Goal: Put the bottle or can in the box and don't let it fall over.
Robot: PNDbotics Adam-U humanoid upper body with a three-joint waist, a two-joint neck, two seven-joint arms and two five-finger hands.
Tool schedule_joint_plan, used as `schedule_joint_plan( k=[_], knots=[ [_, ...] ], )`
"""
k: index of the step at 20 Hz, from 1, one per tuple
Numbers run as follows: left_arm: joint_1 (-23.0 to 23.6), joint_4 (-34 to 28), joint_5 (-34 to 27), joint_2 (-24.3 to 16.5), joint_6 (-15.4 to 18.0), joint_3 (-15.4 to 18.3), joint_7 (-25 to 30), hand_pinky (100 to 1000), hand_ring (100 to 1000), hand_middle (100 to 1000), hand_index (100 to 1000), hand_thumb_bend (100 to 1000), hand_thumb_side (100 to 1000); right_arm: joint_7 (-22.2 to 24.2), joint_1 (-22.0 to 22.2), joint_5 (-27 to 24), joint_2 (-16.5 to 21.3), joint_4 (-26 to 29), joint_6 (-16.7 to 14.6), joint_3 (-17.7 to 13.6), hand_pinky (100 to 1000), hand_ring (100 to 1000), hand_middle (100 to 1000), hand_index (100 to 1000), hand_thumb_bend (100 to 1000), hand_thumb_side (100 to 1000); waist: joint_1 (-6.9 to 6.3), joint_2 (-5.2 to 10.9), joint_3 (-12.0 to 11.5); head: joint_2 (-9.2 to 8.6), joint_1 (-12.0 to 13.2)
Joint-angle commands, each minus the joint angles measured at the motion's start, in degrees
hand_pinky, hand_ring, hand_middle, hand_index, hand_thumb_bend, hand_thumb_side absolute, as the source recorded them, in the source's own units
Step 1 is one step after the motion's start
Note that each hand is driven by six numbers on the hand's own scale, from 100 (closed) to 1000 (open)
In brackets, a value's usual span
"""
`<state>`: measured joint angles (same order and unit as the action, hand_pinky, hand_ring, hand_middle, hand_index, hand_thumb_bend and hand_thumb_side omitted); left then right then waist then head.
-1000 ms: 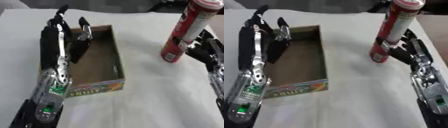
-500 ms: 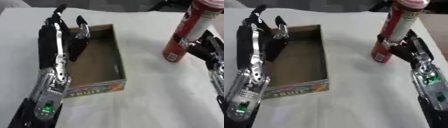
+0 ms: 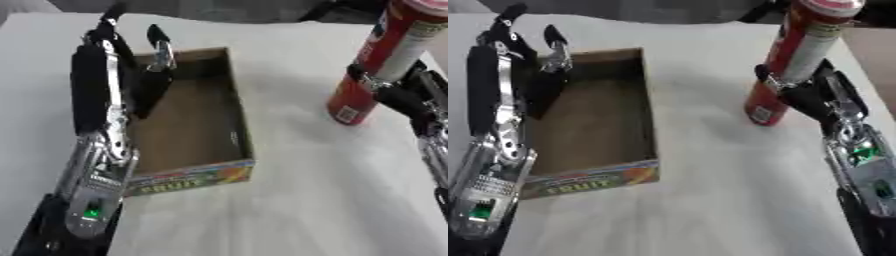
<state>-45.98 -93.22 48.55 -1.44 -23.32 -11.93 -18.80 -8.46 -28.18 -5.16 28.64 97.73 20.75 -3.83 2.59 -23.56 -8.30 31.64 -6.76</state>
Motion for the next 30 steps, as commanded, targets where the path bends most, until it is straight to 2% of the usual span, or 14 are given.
schedule_joint_plan(
  k=[1, 14, 22, 26, 28, 29, 30],
  knots=[
    [-1.13, -0.74, 0.08, 0.03, -0.02, 0.68, -0.43, 538, 550, 287, 889, 100, 691, 0.05, -0.93, -1.07, 2.17, 0.27, -0.34, -0.17, 1000, 1000, 966, 1000, 511, 393, 0.05, 0.89, 0.07, -0.72, -0.10],
    [-1.61, 0.72, -0.27, 0.25, 0.43, 1.67, -0.41, 547, 556, 290, 878, 100, 710, 0.22, -1.90, -6.81, 2.38, -2.27, -2.06, 0.76, 1000, 1000, 922, 991, 455, 315, 0.05, 0.75, 0.29, -0.76, -0.01],
    [-1.84, 1.85, 0.37, 0.33, 1.47, 2.42, 0.09, 550, 558, 289, 867, 100, 700, 1.19, -2.62, -12.68, 2.33, -4.79, -5.21, 1.59, 1000, 1000, 869, 890, 415, 209, 0.13, 0.61, 0.09, -0.83, -0.01],
    [-2.03, 2.17, 0.08, 0.19, 2.04, 2.50, 0.52, 553, 560, 290, 866, 100, 709, 1.19, -2.52, -14.04, 2.31, -5.06, -5.89, 1.67, 1000, 1000, 862, 836, 397, 159, 0.17, 0.73, 0.16, -0.70, 0.05],
    [-2.24, 2.40, -0.25, 0.10, 2.51, 2.50, 0.98, 557, 555, 293, 891, 100, 716, 1.17, -2.46, -14.70, 2.36, -4.96, -5.84, 1.64, 1000, 1000, 862, 808, 327, 132, 0.18, 0.85, 0.22, -0.68, 0.09],
    [-2.30, 2.42, -0.39, 0.06, 2.82, 2.50, 1.09, 560, 557, 298, 915, 100, 716, 1.14, -2.43, -15.09, 2.40, -4.88, -5.80, 1.60, 1000, 1000, 857, 795, 236, 137, 0.18, 0.91, 0.22, -0.66, 0.08],
    [-2.26, 2.23, -0.51, 0.03, 3.26, 2.44, 1.02, 561, 558, 300, 917, 100, 714, 1.02, -2.39, -15.58, 2.47, -4.78, -5.77, 1.50, 1000, 1000, 856, 792, 218, 138, 0.18, 0.98, 0.20, -0.62, 0.05]
  ],
)
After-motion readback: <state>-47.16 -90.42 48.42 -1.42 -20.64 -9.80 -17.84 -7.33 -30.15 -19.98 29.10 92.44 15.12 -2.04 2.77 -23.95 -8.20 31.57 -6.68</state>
